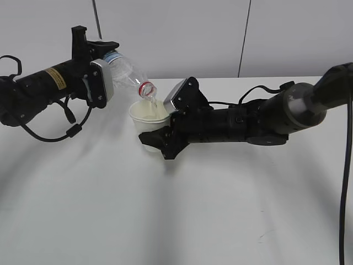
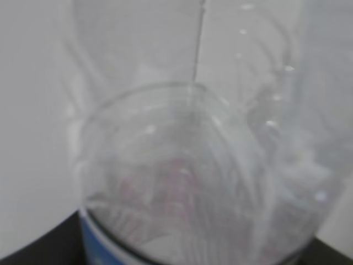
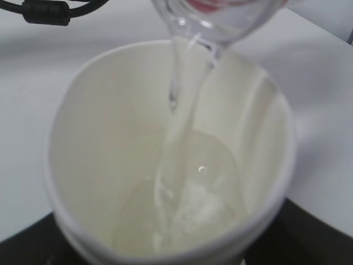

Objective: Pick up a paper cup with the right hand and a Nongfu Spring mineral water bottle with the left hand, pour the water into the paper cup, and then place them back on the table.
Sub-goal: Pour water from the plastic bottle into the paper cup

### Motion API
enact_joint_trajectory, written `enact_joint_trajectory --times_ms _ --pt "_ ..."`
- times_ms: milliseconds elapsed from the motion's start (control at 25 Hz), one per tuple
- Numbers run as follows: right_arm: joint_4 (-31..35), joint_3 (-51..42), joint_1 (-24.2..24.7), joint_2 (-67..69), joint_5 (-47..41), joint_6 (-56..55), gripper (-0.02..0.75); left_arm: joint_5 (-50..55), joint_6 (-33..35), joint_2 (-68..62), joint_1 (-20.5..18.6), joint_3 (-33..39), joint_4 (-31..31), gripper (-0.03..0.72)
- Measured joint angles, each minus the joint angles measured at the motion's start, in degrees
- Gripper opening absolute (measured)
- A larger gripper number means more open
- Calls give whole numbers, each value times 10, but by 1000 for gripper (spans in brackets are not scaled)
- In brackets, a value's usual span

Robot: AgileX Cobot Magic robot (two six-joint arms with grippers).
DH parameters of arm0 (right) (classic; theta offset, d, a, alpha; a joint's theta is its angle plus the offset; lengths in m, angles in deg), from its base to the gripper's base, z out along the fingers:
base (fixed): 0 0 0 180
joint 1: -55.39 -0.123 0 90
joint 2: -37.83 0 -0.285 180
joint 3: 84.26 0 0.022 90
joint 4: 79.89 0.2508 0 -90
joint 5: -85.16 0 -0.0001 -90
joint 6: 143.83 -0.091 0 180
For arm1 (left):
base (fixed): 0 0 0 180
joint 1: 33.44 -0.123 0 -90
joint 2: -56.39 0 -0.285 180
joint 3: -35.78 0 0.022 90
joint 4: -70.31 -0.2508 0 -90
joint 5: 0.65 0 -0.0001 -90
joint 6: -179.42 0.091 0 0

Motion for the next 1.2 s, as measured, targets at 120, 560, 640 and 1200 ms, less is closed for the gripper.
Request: enact_joint_trajectory --times_ms 120,560,640,1200 --pt "0 0 0 0 0 0 456 0 0 0 0 0 0 392" --pt "0 0 0 0 0 0 457 0 0 0 0 0 0 392" --pt "0 0 0 0 0 0 457 0 0 0 0 0 0 392" --pt "34 0 0 0 -1 11 457 0 -32 6 0 0 0 392"
